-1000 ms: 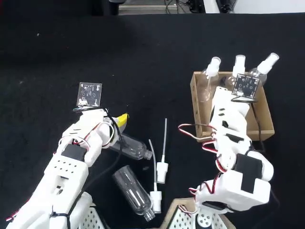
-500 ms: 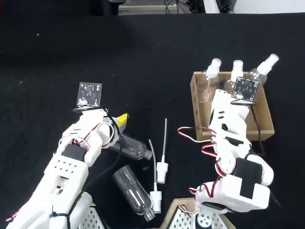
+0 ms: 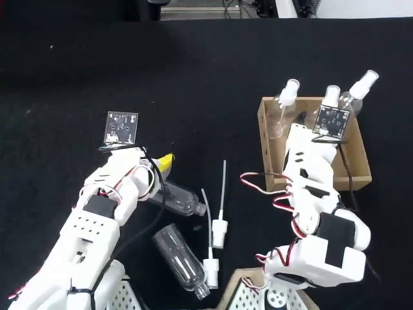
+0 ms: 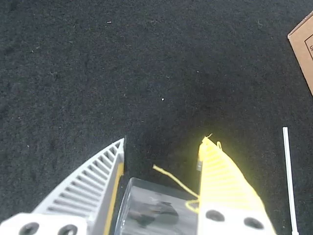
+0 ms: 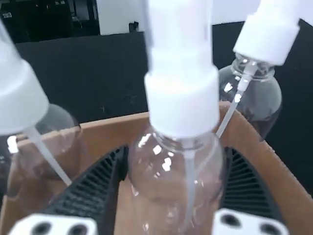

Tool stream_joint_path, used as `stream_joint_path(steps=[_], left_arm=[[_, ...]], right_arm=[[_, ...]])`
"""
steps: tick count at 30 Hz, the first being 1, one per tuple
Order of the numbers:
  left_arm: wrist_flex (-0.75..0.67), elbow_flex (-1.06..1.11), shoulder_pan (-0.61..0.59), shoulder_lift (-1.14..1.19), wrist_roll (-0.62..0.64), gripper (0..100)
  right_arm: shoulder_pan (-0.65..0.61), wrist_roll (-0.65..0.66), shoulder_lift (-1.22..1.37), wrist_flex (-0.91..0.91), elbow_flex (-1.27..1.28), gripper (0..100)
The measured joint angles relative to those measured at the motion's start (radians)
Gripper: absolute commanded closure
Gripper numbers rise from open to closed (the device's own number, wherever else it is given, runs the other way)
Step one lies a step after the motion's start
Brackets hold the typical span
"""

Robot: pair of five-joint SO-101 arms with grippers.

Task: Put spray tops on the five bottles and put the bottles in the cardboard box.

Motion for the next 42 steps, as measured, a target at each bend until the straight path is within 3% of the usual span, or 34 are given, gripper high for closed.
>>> stream_joint_path(steps=[21, 28, 33, 42], left_arm=[[0.000, 0.000, 0.000, 0.000, 0.000, 77], [0.000, 0.000, 0.000, 0.000, 0.000, 77], [0.000, 0.000, 0.000, 0.000, 0.000, 77], [0.000, 0.000, 0.000, 0.000, 0.000, 77]], right_arm=[[0.000, 0.000, 0.000, 0.000, 0.018, 73.7], [0.000, 0.000, -0.132, 0.011, 0.083, 73.7], [0.000, 0.000, -0.258, 0.201, 0.083, 73.7], [0.000, 0.000, -0.479, 0.842, -0.100, 74.6]])
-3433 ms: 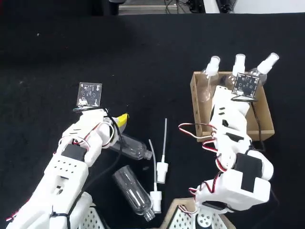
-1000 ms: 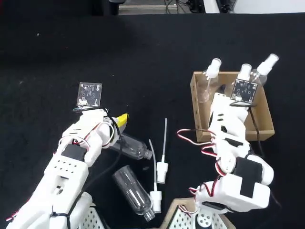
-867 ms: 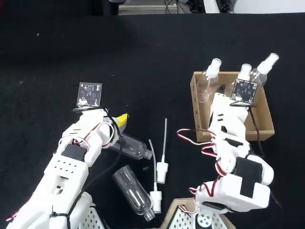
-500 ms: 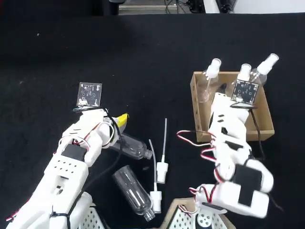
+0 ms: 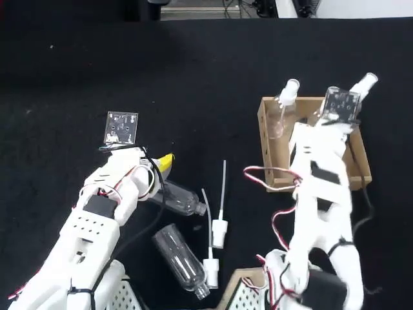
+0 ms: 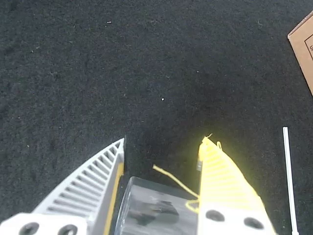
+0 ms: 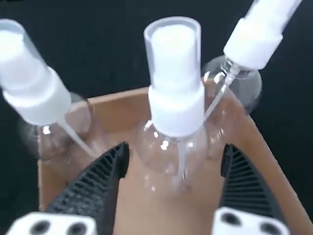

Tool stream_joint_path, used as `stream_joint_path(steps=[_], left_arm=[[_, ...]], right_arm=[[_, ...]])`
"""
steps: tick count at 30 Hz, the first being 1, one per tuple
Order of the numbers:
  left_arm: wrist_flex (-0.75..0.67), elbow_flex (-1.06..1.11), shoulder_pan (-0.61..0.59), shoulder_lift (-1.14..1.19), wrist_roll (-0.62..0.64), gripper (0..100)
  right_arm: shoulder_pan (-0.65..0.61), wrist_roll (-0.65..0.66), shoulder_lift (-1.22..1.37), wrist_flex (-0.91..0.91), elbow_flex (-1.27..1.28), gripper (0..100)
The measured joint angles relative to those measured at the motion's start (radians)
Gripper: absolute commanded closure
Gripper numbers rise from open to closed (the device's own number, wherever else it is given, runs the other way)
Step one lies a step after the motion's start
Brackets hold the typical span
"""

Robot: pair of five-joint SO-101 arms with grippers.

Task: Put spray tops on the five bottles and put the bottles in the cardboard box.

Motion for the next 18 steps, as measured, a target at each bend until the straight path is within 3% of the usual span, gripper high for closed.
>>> stream_joint_path(steps=[7, 11, 18], left_arm=[[0.000, 0.000, 0.000, 0.000, 0.000, 77], [0.000, 0.000, 0.000, 0.000, 0.000, 77], [0.000, 0.000, 0.000, 0.000, 0.000, 77]], right_arm=[[0.083, 0.000, -0.051, 0.422, -0.173, 97.2], [0.138, 0.034, -0.026, 0.528, -0.252, 98.6], [0.143, 0.127, 0.160, 0.559, -0.319, 98.7]])
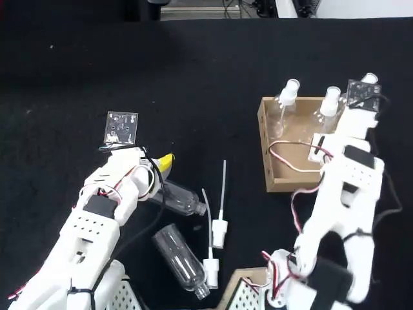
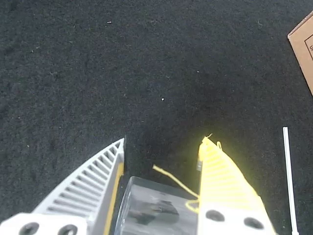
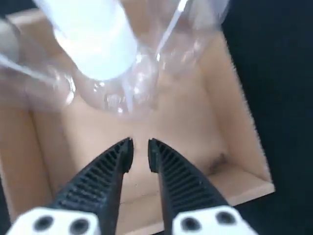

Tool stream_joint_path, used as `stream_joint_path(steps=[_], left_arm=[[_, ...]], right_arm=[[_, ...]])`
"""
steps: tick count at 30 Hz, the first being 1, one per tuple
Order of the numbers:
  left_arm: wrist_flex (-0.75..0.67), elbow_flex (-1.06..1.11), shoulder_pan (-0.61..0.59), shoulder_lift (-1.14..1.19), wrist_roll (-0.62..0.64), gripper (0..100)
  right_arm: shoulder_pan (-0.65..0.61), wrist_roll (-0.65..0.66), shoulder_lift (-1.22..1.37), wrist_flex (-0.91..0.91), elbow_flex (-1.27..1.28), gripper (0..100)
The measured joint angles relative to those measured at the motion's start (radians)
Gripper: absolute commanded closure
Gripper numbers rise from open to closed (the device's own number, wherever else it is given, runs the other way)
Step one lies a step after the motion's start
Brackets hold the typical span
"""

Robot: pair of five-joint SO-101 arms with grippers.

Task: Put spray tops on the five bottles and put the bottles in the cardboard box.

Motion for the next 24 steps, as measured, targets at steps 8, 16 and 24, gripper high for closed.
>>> stream_joint_path(steps=[8, 16, 24], left_arm=[[0.000, 0.000, 0.000, 0.000, 0.000, 77], [0.000, 0.000, 0.000, 0.000, 0.000, 77], [0.000, 0.000, 0.000, 0.000, 0.000, 77]], right_arm=[[0.003, 0.005, 0.100, -0.023, -0.028, 98.7], [0.003, 0.005, 0.158, -0.176, -0.021, 98.7], [-0.006, 0.005, 0.190, -0.193, -0.021, 98.7]])
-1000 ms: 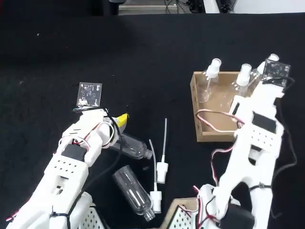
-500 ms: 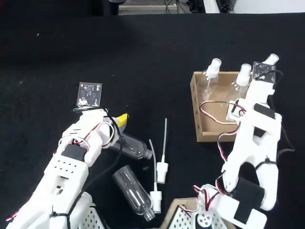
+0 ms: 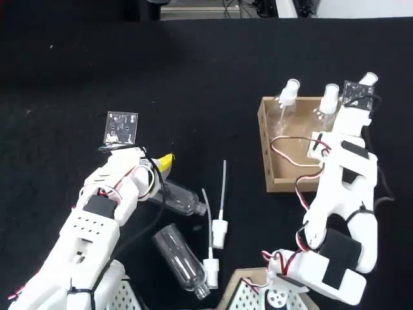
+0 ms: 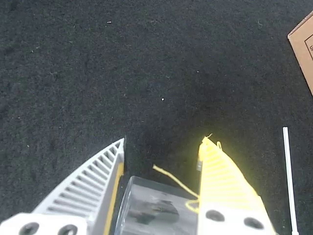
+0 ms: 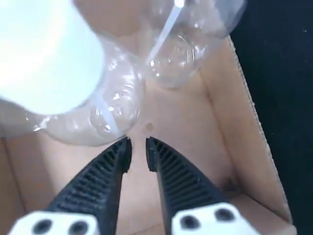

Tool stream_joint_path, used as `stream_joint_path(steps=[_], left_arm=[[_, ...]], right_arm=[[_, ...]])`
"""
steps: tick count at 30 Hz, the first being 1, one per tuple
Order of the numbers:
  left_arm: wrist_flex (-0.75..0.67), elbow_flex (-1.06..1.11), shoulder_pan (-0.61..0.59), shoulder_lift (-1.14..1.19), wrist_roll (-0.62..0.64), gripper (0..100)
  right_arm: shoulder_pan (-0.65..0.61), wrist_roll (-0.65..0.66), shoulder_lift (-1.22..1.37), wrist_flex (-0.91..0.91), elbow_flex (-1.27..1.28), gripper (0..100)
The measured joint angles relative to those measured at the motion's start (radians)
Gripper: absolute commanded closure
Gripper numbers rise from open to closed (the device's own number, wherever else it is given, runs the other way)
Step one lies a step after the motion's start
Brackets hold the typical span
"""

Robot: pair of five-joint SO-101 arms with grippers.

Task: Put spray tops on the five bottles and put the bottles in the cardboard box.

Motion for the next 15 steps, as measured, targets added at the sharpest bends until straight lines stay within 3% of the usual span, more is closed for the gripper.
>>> stream_joint_path(steps=[15], left_arm=[[0.000, 0.000, 0.000, 0.000, 0.000, 77]], right_arm=[[-0.012, 0.000, 0.000, 0.000, 0.000, 98.7]])
